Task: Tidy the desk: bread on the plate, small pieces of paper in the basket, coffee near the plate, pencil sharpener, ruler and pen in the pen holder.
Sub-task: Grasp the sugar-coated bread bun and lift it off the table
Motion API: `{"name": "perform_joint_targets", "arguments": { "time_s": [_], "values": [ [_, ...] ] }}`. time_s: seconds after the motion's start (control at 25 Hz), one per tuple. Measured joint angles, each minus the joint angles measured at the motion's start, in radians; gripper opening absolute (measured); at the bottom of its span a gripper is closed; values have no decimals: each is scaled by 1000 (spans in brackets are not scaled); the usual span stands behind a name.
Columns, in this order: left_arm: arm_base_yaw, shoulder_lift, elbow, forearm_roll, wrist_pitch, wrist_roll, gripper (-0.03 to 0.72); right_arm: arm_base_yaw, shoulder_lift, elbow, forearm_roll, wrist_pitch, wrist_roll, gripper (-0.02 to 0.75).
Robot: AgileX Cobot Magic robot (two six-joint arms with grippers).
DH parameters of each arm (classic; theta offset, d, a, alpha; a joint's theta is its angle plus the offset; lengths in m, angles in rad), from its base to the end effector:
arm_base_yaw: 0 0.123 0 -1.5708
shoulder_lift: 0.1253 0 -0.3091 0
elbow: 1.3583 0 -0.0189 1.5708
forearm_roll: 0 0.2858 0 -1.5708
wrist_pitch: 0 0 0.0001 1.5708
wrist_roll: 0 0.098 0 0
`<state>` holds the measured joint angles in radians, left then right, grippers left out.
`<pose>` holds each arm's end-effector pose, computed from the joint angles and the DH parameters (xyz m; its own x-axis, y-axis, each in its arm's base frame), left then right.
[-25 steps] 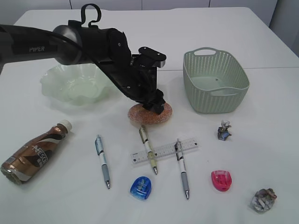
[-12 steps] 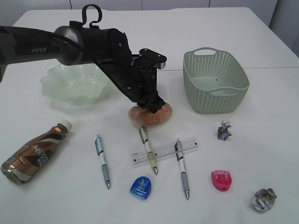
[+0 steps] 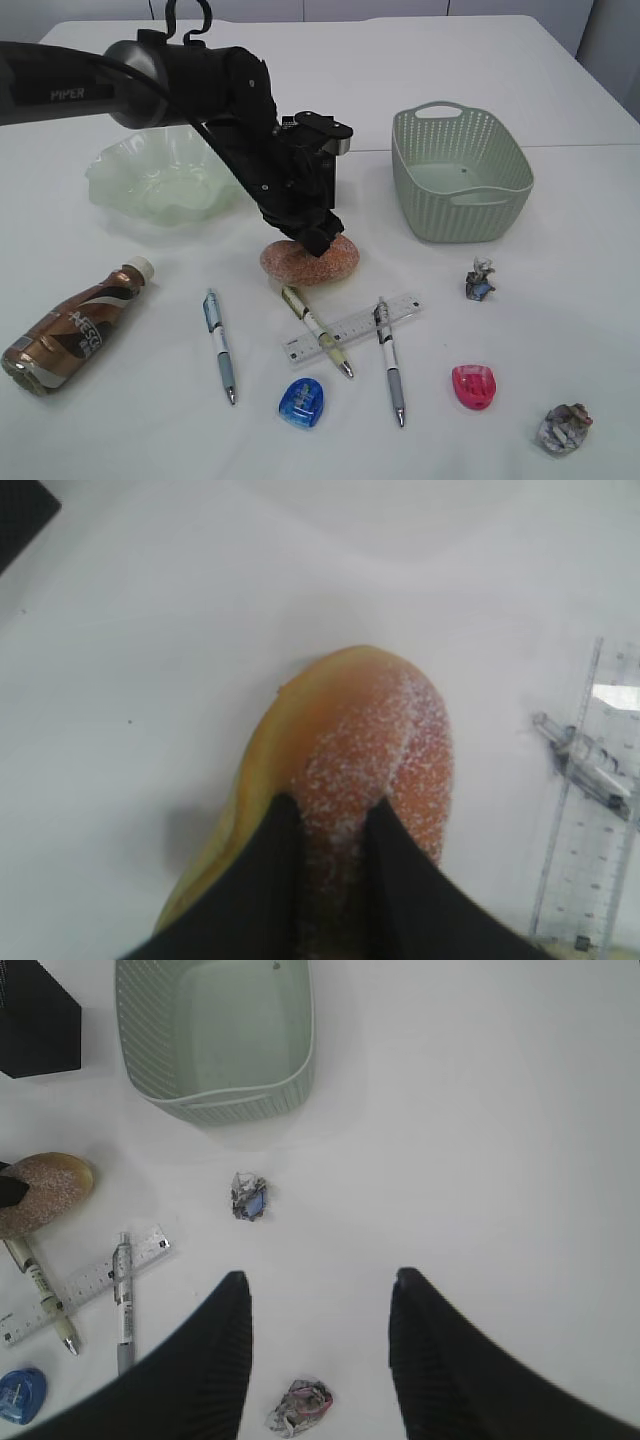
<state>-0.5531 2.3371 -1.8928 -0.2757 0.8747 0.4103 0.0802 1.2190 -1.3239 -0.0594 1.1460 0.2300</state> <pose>0.4558 -0.3055 0.1452 -0.6440 0.6606 -0.3859 0.7431 0.6600 -0.1103 0.2637 0.0159 0.4175 -0.8055 0.1397 -0.5759 0.1181 0.9902 0.0750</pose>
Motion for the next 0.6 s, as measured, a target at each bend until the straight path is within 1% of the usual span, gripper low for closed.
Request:
{"name": "perform_joint_targets", "arguments": {
  "time_s": [0.4, 0.6],
  "values": [
    [0, -24, 6, 12, 30, -8, 91, 0, 0, 0, 0, 0, -1, 364],
    [0, -66, 6, 16, 48, -33, 91, 0, 0, 0, 0, 0, -1, 364]
  ]
}}
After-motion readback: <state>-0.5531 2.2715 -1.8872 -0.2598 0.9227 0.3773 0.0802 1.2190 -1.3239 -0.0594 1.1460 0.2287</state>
